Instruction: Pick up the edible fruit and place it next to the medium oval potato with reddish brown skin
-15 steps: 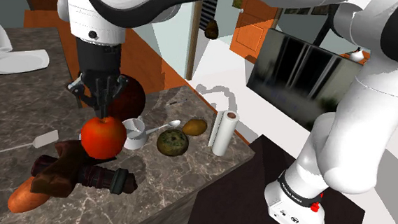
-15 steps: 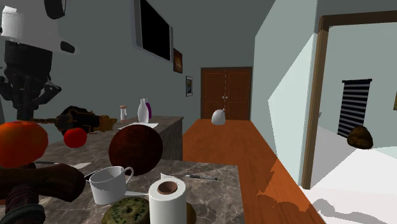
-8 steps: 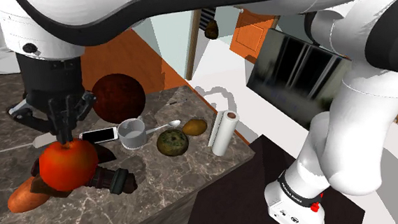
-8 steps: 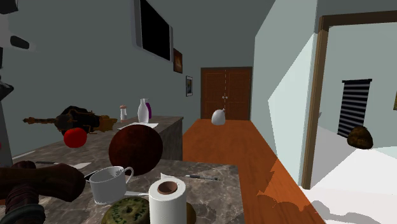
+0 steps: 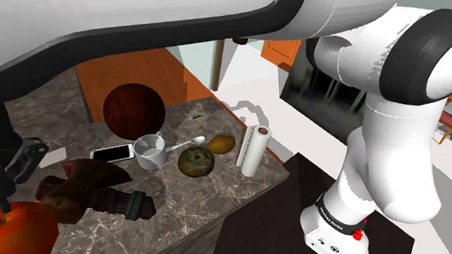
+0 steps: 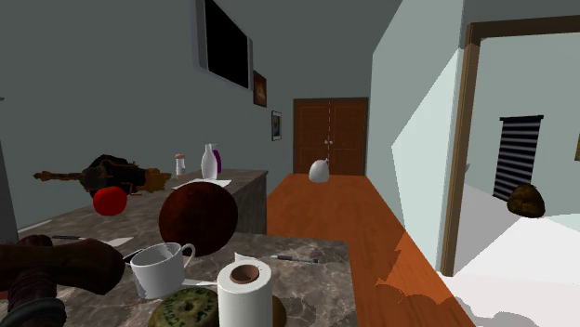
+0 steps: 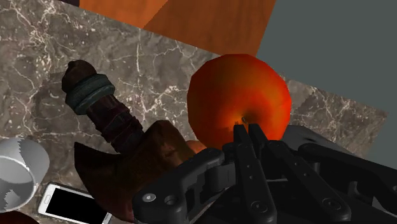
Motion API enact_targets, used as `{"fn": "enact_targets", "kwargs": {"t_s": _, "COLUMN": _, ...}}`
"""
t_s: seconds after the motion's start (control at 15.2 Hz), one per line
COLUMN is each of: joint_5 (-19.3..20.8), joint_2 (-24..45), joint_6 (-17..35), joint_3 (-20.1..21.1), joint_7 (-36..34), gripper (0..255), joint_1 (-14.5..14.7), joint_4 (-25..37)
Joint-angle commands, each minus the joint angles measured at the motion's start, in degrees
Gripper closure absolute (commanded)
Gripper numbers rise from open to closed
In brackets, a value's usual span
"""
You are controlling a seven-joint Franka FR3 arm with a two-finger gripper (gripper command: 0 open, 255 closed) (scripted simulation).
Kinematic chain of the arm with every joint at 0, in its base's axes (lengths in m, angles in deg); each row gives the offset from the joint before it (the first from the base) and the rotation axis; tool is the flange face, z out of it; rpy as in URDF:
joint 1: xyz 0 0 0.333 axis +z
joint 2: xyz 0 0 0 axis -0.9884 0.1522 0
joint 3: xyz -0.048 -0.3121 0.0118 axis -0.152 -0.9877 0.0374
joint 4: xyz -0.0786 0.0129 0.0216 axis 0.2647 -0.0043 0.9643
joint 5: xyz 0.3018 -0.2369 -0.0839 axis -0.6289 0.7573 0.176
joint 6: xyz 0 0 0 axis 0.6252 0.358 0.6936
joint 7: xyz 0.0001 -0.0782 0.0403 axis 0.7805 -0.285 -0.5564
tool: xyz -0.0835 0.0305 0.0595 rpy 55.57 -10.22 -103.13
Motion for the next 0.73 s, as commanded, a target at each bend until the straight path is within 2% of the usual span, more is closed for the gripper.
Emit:
{"fn": "enact_targets", "kwargs": {"t_s": 0.0, "joint_5": 2.01, "joint_2": 4.71, "joint_6": -2.08, "joint_3": -0.12, "joint_7": -2.46, "gripper": 255, "joint_1": 3.16, "joint_4": 6.88}}
{"fn": "enact_targets", "kwargs": {"t_s": 0.07, "joint_5": 2.44, "joint_2": 5.86, "joint_6": -2.70, "joint_3": -0.23, "joint_7": -3.01, "gripper": 255, "joint_1": 4.04, "joint_4": 8.69}}
{"fn": "enact_targets", "kwargs": {"t_s": 0.66, "joint_5": 2.28, "joint_2": 5.52, "joint_6": 4.45, "joint_3": -0.37, "joint_7": -2.62, "gripper": 255, "joint_1": 3.13, "joint_4": 1.10}}
